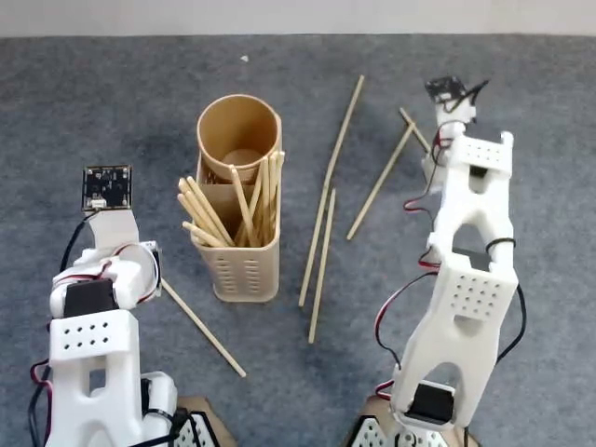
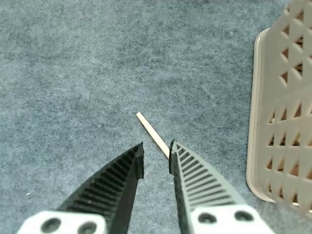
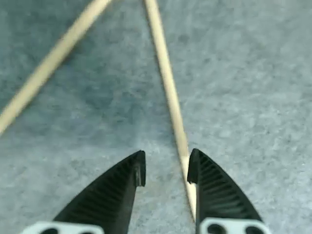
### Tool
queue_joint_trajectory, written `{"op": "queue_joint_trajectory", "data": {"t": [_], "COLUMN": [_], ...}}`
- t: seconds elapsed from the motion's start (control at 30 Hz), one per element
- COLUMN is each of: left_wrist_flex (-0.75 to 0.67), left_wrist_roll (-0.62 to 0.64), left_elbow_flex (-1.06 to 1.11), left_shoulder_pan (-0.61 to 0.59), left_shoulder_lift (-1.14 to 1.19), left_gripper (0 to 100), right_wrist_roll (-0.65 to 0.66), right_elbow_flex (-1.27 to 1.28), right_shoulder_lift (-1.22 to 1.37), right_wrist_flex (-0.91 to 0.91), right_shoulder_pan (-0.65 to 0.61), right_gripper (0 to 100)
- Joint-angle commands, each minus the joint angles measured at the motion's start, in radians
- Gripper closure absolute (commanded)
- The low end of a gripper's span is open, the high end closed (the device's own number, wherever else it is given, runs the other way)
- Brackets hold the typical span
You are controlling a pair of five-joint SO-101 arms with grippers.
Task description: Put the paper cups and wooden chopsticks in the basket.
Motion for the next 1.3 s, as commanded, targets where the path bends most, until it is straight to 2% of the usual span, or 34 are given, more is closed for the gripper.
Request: {"op": "queue_joint_trajectory", "data": {"t": [0.0, 0.13, 0.23, 0.47, 0.73, 0.93, 1.27], "left_wrist_flex": [-0.012, -0.012, -0.012, -0.012, -0.012, -0.012, -0.015], "left_wrist_roll": [-0.008, -0.008, -0.008, -0.008, -0.008, -0.008, -0.008], "left_elbow_flex": [-0.005, -0.005, -0.005, -0.005, -0.005, -0.005, -0.005], "left_shoulder_pan": [0.015, 0.015, 0.015, 0.015, 0.015, 0.015, 0.015], "left_shoulder_lift": [-0.013, -0.013, -0.013, -0.013, -0.013, -0.013, -0.015], "left_gripper": [88, 88, 88, 88, 88, 88, 88], "right_wrist_roll": [0.028, 0.126, 0.129, 0.118, -0.196, -0.480, -0.505], "right_elbow_flex": [0.062, 0.133, 0.159, 0.154, -0.010, -0.058, -0.067], "right_shoulder_lift": [-0.015, -0.015, -0.016, -0.027, -0.068, -0.065, -0.073], "right_wrist_flex": [-0.082, -0.088, -0.084, 0.071, 0.337, 0.386, 0.394], "right_shoulder_pan": [0.033, 0.033, 0.033, 0.007, -0.180, -0.285, -0.357], "right_gripper": [84.6, 85.6, 99.2, 99.2, 99.2, 99.2, 98.9]}}
